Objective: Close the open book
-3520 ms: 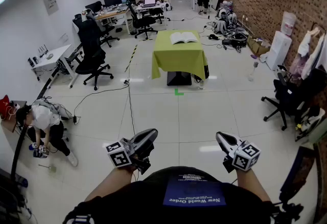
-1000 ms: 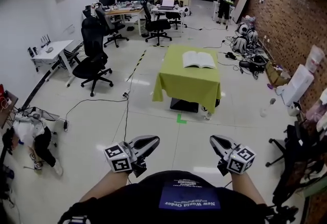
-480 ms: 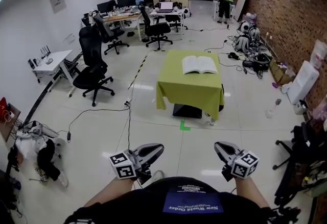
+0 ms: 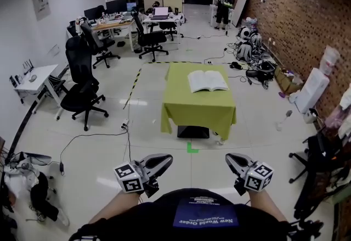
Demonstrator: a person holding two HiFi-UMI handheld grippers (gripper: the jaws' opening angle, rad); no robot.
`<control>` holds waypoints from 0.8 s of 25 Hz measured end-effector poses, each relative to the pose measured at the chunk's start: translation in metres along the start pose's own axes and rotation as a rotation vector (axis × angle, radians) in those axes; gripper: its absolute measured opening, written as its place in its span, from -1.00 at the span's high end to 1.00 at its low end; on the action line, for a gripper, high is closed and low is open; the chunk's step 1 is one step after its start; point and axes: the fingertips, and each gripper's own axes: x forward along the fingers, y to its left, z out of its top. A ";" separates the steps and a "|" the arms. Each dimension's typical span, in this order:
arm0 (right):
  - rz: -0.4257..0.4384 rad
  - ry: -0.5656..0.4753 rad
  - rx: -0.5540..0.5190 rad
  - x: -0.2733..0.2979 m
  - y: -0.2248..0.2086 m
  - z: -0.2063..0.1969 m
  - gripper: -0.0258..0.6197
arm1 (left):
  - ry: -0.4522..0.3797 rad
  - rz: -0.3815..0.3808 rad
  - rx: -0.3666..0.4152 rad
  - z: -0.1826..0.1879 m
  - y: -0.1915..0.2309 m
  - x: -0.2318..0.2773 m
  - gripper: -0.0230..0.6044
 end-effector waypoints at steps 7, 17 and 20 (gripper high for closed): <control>0.009 0.046 0.019 0.085 0.008 -0.012 0.96 | 0.011 -0.034 -0.032 0.012 0.071 -0.023 0.91; 0.027 0.058 0.044 0.135 -0.052 0.000 0.96 | 0.027 0.004 -0.058 0.010 0.137 0.001 0.91; 0.068 0.043 0.035 0.147 -0.086 0.009 0.96 | 0.018 0.022 -0.038 0.016 0.152 0.032 0.91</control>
